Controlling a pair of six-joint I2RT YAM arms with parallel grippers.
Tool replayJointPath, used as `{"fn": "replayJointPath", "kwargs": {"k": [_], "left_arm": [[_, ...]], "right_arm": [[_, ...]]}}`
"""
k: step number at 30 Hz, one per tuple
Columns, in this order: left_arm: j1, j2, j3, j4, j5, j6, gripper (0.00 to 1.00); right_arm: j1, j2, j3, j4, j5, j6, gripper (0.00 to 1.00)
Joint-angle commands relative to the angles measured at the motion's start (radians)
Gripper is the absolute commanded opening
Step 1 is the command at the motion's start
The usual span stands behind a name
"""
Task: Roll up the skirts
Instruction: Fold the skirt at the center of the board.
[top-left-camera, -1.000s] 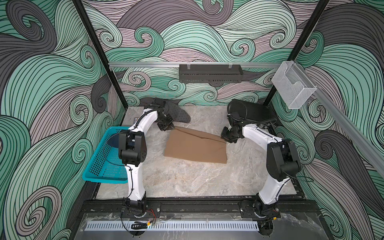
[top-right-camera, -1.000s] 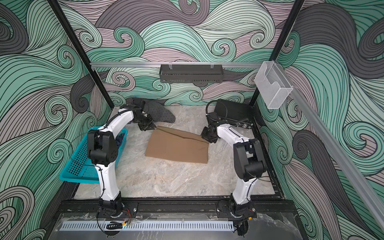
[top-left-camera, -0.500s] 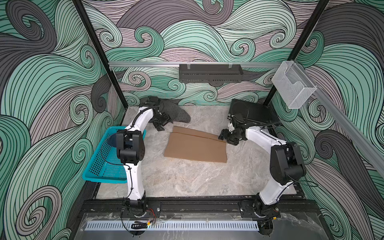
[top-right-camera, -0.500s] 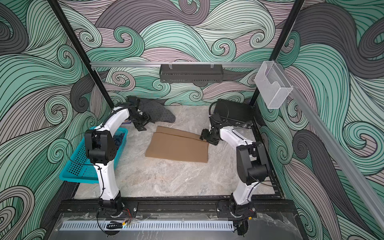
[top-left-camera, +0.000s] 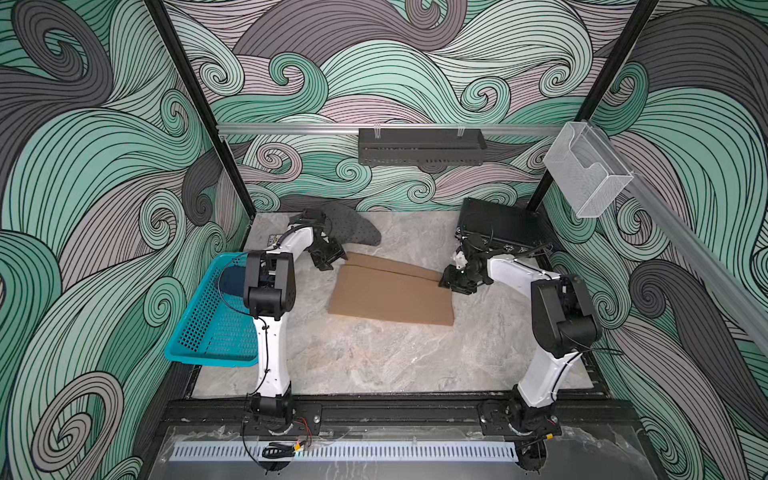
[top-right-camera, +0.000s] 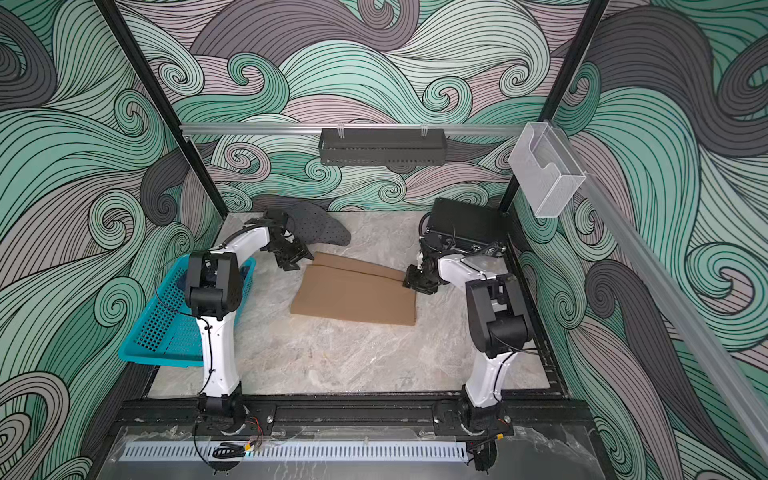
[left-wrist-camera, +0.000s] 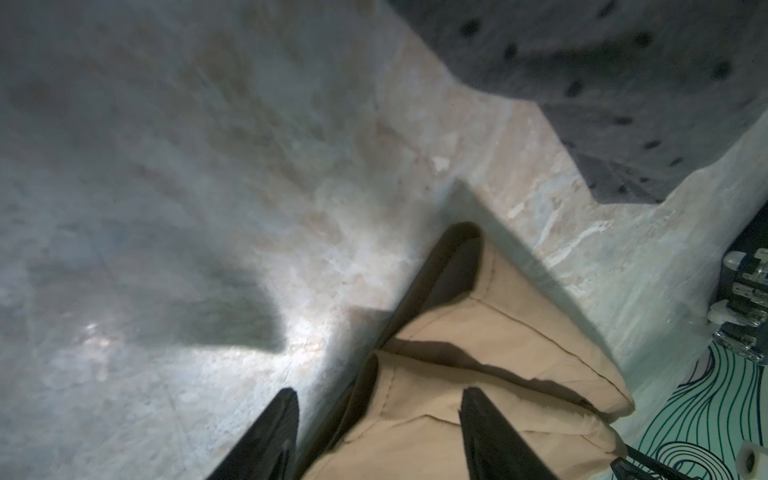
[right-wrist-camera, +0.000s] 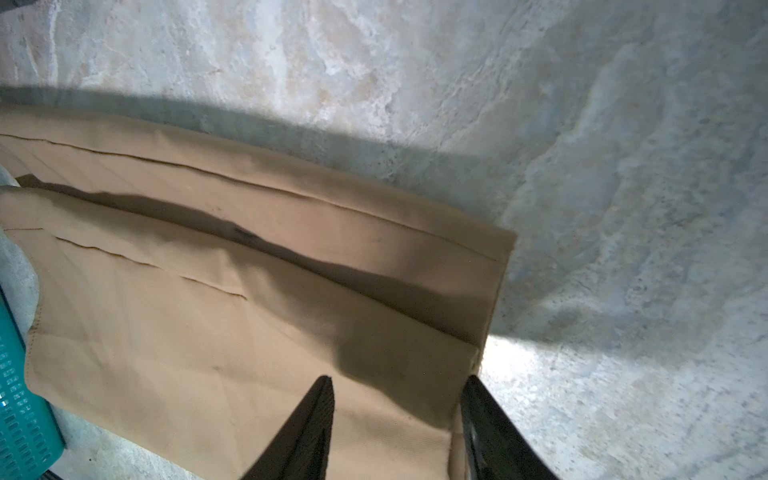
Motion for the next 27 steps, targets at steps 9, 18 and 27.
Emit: {"fn": "replayJointPath", "kwargs": {"k": [9,18,27], "left_arm": [[-0.008,0.039,-0.040,0.089,0.055,0.014,0.50],[-0.007,-0.014,-0.096,0.126,0.085,0.003,0.38],[-0.006,-0.108,-0.200,0.146,0.067,-0.009,0.56]], "right_arm": [[-0.010,0.038,0.020,0.018,-0.048,-0.019,0.34],[-0.013,0.035,0.012,0.030,-0.073,-0.023,0.20],[-0.015,0.044,0.014,0.030,-0.086,-0.021,0.17]]}}
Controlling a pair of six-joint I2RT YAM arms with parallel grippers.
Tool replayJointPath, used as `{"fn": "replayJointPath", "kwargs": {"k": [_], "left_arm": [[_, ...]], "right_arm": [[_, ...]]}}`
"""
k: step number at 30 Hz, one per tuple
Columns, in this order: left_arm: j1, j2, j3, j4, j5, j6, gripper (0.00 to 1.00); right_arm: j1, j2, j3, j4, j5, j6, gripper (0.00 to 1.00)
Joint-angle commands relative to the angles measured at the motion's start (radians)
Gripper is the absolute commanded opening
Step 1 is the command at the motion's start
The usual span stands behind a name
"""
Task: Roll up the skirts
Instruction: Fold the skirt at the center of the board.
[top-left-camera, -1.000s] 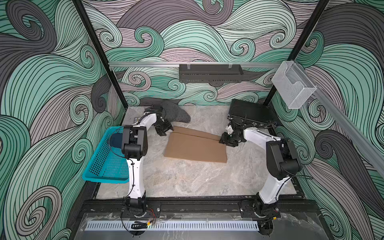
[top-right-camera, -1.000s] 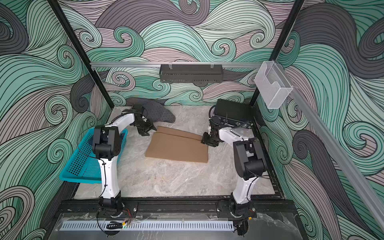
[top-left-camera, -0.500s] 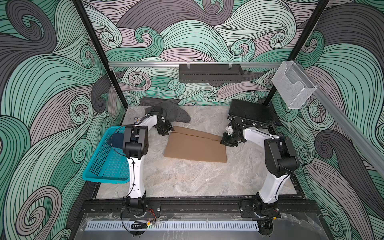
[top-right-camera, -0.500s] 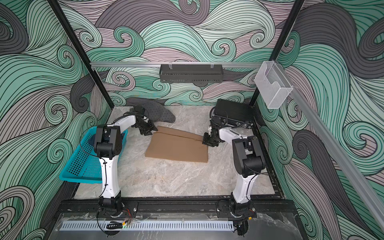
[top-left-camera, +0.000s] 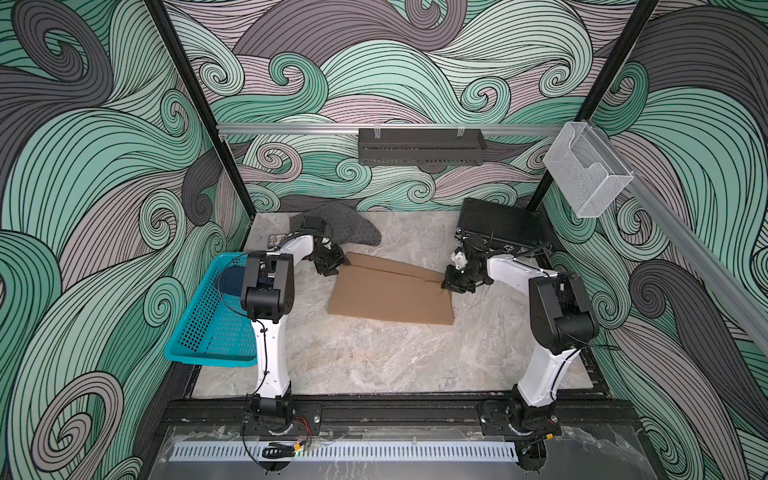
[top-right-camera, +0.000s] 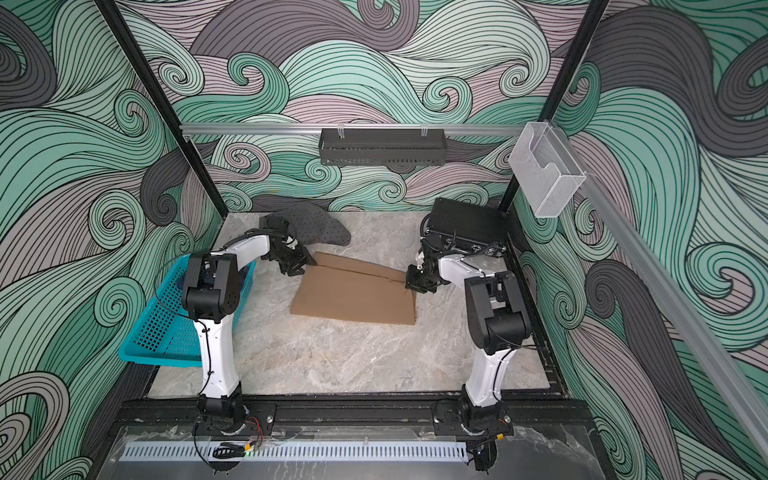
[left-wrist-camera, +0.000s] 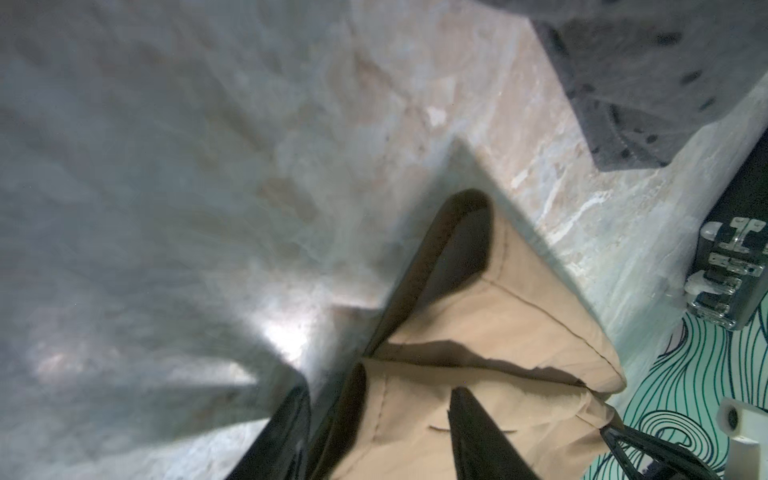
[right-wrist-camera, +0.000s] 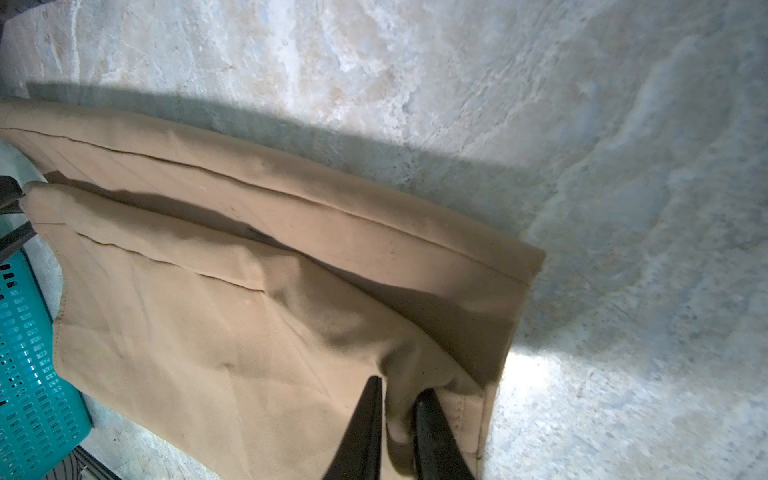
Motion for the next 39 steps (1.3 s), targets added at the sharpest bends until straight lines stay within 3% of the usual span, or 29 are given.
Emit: {"fn": "replayJointPath", "kwargs": {"k": [1,6,12,14,19,24,32,39], "left_arm": [[-0.005,-0.054,-0.018,0.000,-0.008,-0.012,0.56],[-0.006,-0.051,-0.036,0.021,0.017,-0.023,0.43],[-0.006,-0.029,-0.003,0.015,0.031,-0.031,0.01],[-0.006,-0.035,0.007,0.008,0.034,-0.035,0.00],[-0.011,-0.123,-0.026,0.062,0.048,-0.099,0.00],[-0.033,-0.136,0.047,0.055,0.055,-0.135,0.00],[-0.079,-0.022,0.252,0.012,0.066,-0.109,0.00],[-0.095,0.205,0.567,-0.094,0.061,-0.093,0.00]], "right_arm": [[-0.006,0.017,0.013,0.005,-0.023,-0.011,0.17],[-0.007,0.018,0.013,0.005,-0.028,-0.010,0.16],[-0.010,0.013,0.006,0.011,-0.040,-0.009,0.05],[-0.010,0.005,-0.004,0.016,-0.047,-0.002,0.00],[-0.014,-0.056,-0.084,0.081,-0.087,0.076,0.00],[-0.037,-0.089,-0.123,0.129,-0.104,0.149,0.00],[-0.082,-0.092,-0.118,0.140,-0.079,0.193,0.00],[-0.116,-0.037,-0.068,0.129,-0.056,0.213,0.00]]}}
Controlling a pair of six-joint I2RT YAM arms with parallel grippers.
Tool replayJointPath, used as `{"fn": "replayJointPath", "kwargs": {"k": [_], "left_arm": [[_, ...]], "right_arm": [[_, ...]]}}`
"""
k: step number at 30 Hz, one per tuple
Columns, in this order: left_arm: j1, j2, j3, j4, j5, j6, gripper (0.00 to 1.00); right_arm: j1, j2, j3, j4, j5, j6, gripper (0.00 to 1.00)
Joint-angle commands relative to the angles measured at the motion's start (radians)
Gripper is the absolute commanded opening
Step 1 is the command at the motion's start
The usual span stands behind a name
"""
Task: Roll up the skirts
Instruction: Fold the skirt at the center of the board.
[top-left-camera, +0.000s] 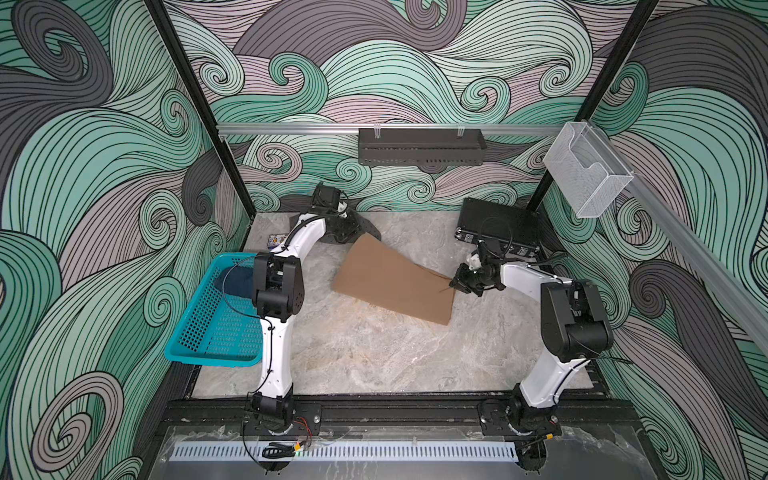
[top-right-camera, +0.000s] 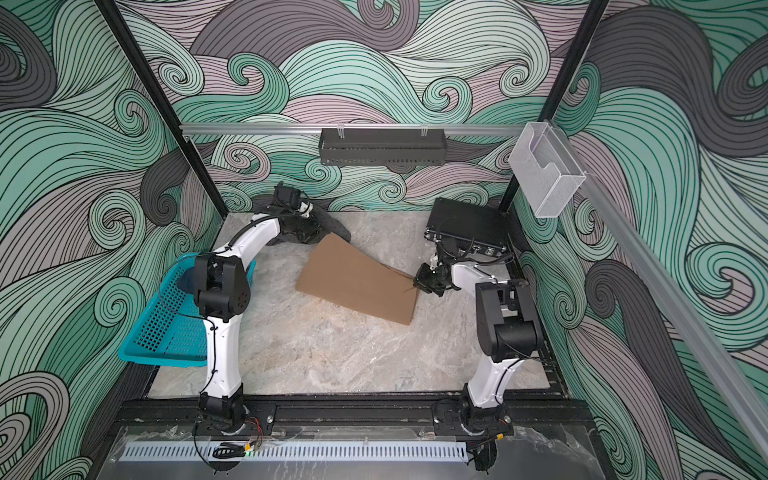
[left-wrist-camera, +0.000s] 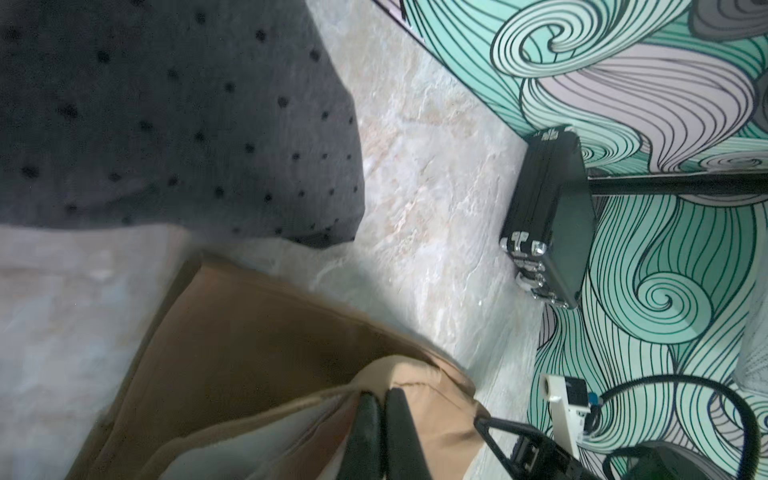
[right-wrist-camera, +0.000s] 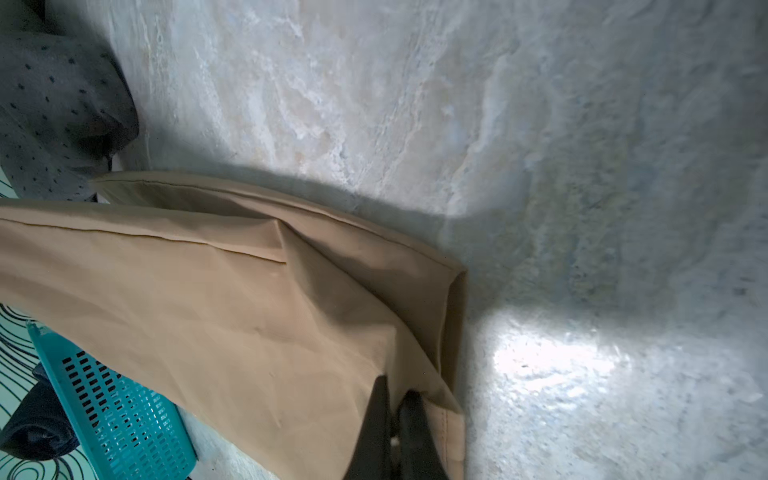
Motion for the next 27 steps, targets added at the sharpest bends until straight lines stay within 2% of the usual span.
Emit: {"fn": "replayJointPath", "kwargs": {"k": [1,4,8,10,11,12,13,18,24,27], "left_arm": [[-0.001,0.110,0.130,-0.103,-0.003,0.015,0.00],[0.002,0.171,0.182,-0.156,-0.053,0.023,0.02],[0.013,0.186,0.155,-0.168,-0.126,0.001,0.04],[0.015,0.194,0.155,-0.175,-0.136,-0.010,0.12],[0.014,0.197,0.162,-0.194,-0.151,-0.019,0.12],[0.014,0.197,0.173,-0.224,-0.178,-0.031,0.05],[0.014,0.186,0.169,-0.239,-0.201,-0.038,0.00],[0.014,0.033,-0.050,-0.109,-0.274,-0.077,0.00],[0.015,-0.082,-0.174,-0.087,-0.305,-0.105,0.00],[0.017,-0.089,-0.153,-0.139,-0.363,-0.122,0.00]], "right_arm": [[-0.017,0.056,0.070,-0.015,0.000,0.011,0.00],[-0.021,0.092,0.099,-0.016,0.005,0.006,0.05],[-0.022,0.150,0.143,-0.064,-0.019,-0.002,0.10],[-0.023,0.165,0.153,-0.076,-0.013,-0.006,0.11],[-0.023,0.168,0.154,-0.080,-0.007,-0.006,0.12],[-0.023,0.168,0.157,-0.081,-0.004,-0.006,0.13],[-0.024,0.170,0.162,-0.086,-0.003,-0.007,0.15],[-0.023,0.189,0.205,-0.119,0.011,-0.026,0.26],[-0.015,0.195,0.224,-0.108,-0.016,-0.020,0.22],[-0.015,0.218,0.252,-0.123,-0.024,-0.022,0.21]]}}
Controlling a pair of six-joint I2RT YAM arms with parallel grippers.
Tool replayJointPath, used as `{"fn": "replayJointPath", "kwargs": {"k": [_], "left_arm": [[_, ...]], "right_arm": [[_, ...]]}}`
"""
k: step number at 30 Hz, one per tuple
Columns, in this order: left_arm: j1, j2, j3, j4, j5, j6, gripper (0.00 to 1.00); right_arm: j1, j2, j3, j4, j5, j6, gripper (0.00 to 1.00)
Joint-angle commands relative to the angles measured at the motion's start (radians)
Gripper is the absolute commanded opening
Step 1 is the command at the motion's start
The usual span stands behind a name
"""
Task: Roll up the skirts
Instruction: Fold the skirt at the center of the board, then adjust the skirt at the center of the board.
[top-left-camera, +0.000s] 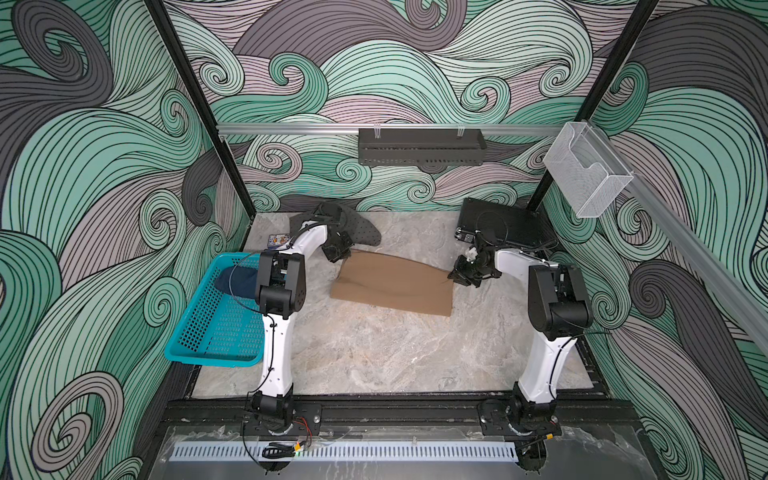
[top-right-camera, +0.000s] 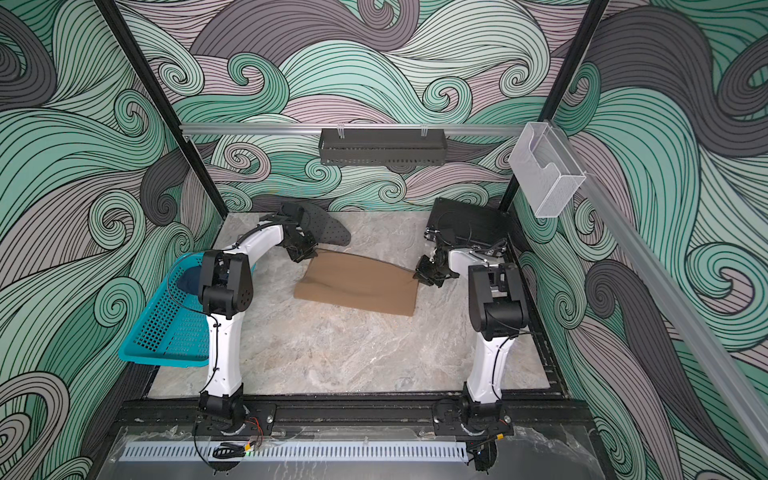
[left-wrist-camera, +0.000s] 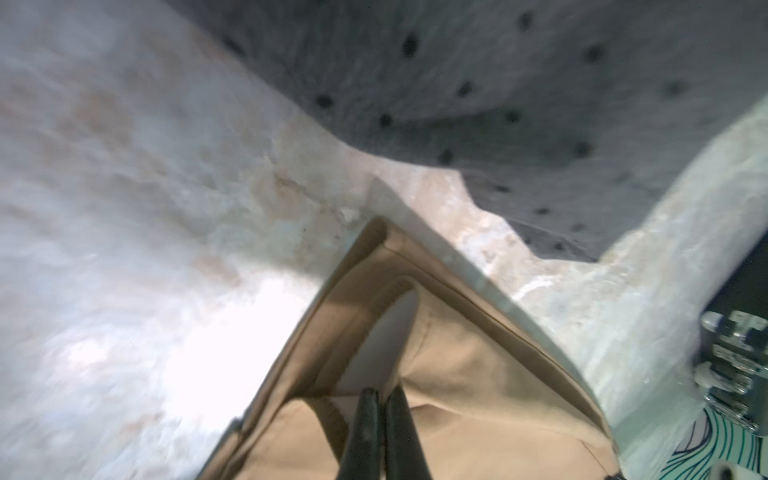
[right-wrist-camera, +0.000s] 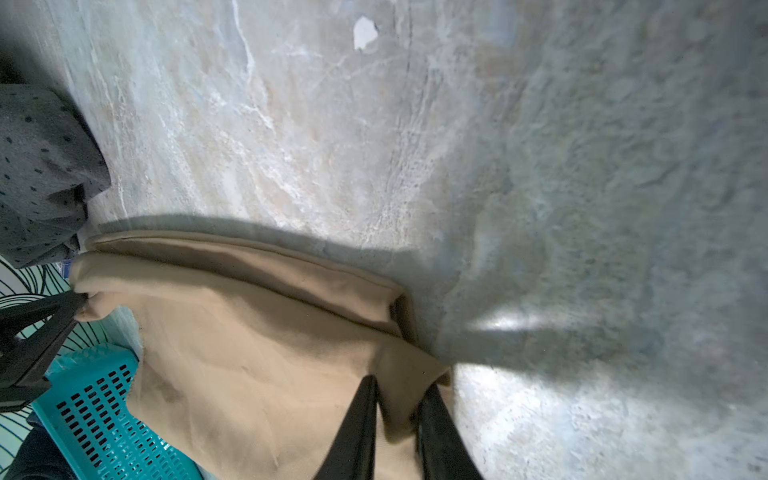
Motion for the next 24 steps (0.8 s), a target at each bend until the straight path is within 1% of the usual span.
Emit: {"fn": "replayJointPath", "kwargs": {"k": [1,5,6,7,8,9,10,11,12,13,14,15,16,17,19,20,22,23,24], "left_arm": [[0.008,-0.046,0.029,-0.033,-0.091,-0.042,0.00],[0.011,-0.064,0.016,-0.046,-0.155,-0.077,0.00],[0.015,-0.061,0.016,-0.043,-0.159,-0.080,0.03],[0.018,-0.052,0.021,-0.041,-0.157,-0.080,0.14],[0.020,-0.037,0.031,-0.047,-0.145,-0.082,0.18],[0.026,-0.015,0.064,-0.084,-0.134,-0.096,0.20],[0.031,0.007,0.105,-0.145,-0.147,-0.104,0.26],[0.031,0.021,0.130,-0.181,-0.165,-0.106,0.29],[0.033,0.025,0.152,-0.218,-0.186,-0.107,0.29],[0.033,0.015,0.159,-0.246,-0.224,-0.112,0.35],[0.035,-0.009,0.147,-0.245,-0.253,-0.112,0.47],[0.034,-0.044,0.119,-0.228,-0.273,-0.111,0.64],[0.034,-0.074,0.096,-0.212,-0.278,-0.109,0.73],[0.035,-0.107,0.070,-0.193,-0.269,-0.096,0.78],[0.028,-0.161,0.023,-0.167,-0.230,-0.078,0.79],[0.018,-0.184,-0.004,-0.160,-0.202,-0.069,0.79],[-0.021,-0.217,-0.052,-0.158,-0.157,-0.050,0.78],[-0.054,-0.236,-0.082,-0.154,-0.140,-0.041,0.77],[-0.089,-0.252,-0.111,-0.145,-0.124,-0.029,0.74]], "right_arm": [[0.005,0.035,0.045,-0.030,-0.020,-0.014,0.21],[0.003,0.062,0.068,-0.039,-0.026,-0.020,0.26],[0.003,0.065,0.072,-0.040,-0.025,-0.024,0.28],[0.003,0.067,0.076,-0.042,-0.019,-0.027,0.32],[0.002,0.066,0.076,-0.043,-0.014,-0.027,0.37],[0.001,0.062,0.077,-0.043,-0.012,-0.028,0.41],[-0.001,0.052,0.075,-0.044,-0.009,-0.029,0.45],[-0.002,0.038,0.067,-0.042,-0.002,-0.029,0.47],[-0.004,0.016,0.056,-0.041,0.011,-0.030,0.50],[-0.004,-0.015,0.033,-0.032,0.028,-0.029,0.55],[-0.004,-0.046,0.006,-0.014,0.041,-0.027,0.61],[-0.006,-0.079,-0.030,0.003,0.057,-0.021,0.68],[-0.007,-0.110,-0.063,0.018,0.064,-0.016,0.70],[-0.007,-0.147,-0.105,0.049,0.064,-0.011,0.73],[-0.007,-0.210,-0.191,0.110,0.057,0.001,0.80],[-0.007,-0.240,-0.226,0.121,0.054,0.000,0.82],[-0.005,-0.290,-0.301,0.152,0.026,0.008,0.83],[0.000,-0.311,-0.333,0.160,0.008,0.010,0.86],[0.008,-0.324,-0.357,0.159,-0.009,0.008,0.88]]}}
